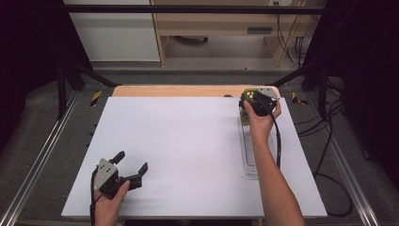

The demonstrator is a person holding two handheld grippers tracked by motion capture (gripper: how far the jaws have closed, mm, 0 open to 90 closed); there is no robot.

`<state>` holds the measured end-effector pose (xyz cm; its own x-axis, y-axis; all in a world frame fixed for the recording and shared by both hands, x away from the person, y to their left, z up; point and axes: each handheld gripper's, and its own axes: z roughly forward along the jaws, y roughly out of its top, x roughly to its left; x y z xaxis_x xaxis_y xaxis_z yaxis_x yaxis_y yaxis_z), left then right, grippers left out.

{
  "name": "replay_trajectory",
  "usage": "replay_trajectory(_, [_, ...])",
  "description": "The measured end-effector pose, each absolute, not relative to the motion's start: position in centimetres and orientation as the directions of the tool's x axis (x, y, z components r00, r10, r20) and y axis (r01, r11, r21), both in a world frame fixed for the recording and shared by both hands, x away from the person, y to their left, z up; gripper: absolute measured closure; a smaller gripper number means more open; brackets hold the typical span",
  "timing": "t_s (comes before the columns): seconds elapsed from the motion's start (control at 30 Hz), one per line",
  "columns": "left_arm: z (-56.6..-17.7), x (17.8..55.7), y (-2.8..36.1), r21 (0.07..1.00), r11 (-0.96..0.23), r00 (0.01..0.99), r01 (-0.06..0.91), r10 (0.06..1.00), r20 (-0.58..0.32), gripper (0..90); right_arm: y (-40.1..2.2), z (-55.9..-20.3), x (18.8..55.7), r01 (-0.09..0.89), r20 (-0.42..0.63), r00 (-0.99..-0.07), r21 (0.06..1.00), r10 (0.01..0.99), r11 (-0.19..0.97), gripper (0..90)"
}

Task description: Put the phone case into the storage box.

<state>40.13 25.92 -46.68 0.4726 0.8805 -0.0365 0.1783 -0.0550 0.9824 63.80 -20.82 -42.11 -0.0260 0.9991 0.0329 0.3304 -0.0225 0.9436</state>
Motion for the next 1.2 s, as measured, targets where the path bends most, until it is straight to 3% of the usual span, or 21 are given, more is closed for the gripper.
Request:
replay_trajectory(0.47, [-46.7,40.1,25.9,0.983,-0.059,0.472,0.176,0.881,-0.032,2.6,-20.8,-41.8,63.6,0.314,0.010,-0.022,0.950,1.000,-0.003,14.2])
replay_trajectory(1.2, [-46.6,40.1,26.0,0.983,-0.065,0.465,0.173,0.885,-0.023,2.5,-20.6,-40.8,62.8,0.303,-0.006,-0.021,0.953,1.000,0.012,8.1])
